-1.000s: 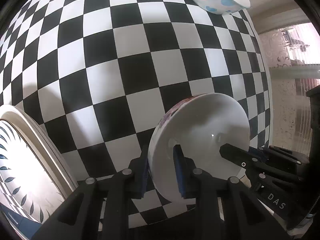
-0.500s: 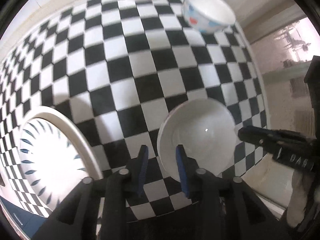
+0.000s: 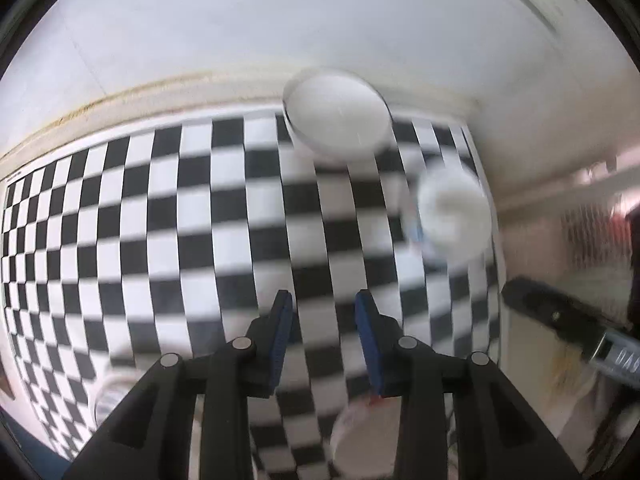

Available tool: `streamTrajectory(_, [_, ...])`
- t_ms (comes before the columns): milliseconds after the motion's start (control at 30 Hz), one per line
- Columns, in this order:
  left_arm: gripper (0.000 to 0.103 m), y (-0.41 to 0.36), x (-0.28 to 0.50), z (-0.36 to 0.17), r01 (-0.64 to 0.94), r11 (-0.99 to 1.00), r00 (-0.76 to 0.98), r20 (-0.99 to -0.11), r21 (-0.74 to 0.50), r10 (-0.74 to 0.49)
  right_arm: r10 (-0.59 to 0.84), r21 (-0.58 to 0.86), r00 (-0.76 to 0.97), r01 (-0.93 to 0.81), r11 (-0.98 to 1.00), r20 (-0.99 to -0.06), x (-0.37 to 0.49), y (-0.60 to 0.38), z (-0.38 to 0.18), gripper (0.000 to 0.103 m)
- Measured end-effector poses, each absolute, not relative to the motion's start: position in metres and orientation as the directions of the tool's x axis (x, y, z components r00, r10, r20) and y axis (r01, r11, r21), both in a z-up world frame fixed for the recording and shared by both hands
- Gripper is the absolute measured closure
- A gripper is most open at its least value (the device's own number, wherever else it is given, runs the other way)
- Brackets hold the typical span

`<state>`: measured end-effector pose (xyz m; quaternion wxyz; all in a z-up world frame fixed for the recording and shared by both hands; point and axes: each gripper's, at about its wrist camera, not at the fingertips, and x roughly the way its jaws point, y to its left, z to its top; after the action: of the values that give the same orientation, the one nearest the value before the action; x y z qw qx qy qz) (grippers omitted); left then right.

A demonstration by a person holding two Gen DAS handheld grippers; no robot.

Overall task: Organize plates and bowls
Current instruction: 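Lift the white bowl with both tools and carry it toward another white bowl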

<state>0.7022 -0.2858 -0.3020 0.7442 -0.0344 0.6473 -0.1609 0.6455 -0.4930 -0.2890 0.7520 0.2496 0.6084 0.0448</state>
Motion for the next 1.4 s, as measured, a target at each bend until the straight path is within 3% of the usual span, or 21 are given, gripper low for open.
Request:
streamTrajectory(267, [0.073, -0.284, 0.800, -0.339, 0.093, 0.937, 0.068, -0.937, -0.336, -0.342, 0.368, 0.413, 0.208, 0.248, 0.876, -0.906, 0.761, -0.482, -0.336, 0.045])
streamTrajectory(633, [0.073, -0.296, 0.856, -0.390, 0.103, 0.938, -0.016, -0.943, -0.331, -0.331, 0.357, 0.378, 0.124, 0.275, 0.884, -0.926, 0.826, -0.480, -0.396, 0.045])
streamTrajectory(700, [0.073, -0.300, 0.854, -0.391, 0.110, 0.936, -0.022, -0.943, -0.333, -0.333, 0.367, 0.383, 0.110, 0.282, 0.880, -0.924, 0.831, -0.480, -0.403, 0.048])
streamTrajectory(833, [0.075, -0.306, 0.861, -0.394, 0.132, 0.926, -0.013, -0.935, -0.353, -0.355, 0.388, 0.392, 0.077, 0.300, 0.870, -0.919, 0.840, -0.481, -0.418, 0.074])
streamTrajectory(967, [0.075, -0.312, 0.858, -0.396, 0.156, 0.928, 0.002, -0.939, -0.339, -0.343, 0.357, 0.358, 0.059, 0.300, 0.884, -0.932, 0.841, -0.480, -0.424, 0.089])
streamTrajectory(1400, [0.075, -0.297, 0.826, -0.352, 0.179, 0.930, 0.056, -0.940, -0.321, -0.336, 0.341, 0.347, 0.068, 0.239, 0.907, -0.938, 0.816, -0.455, -0.395, 0.092])
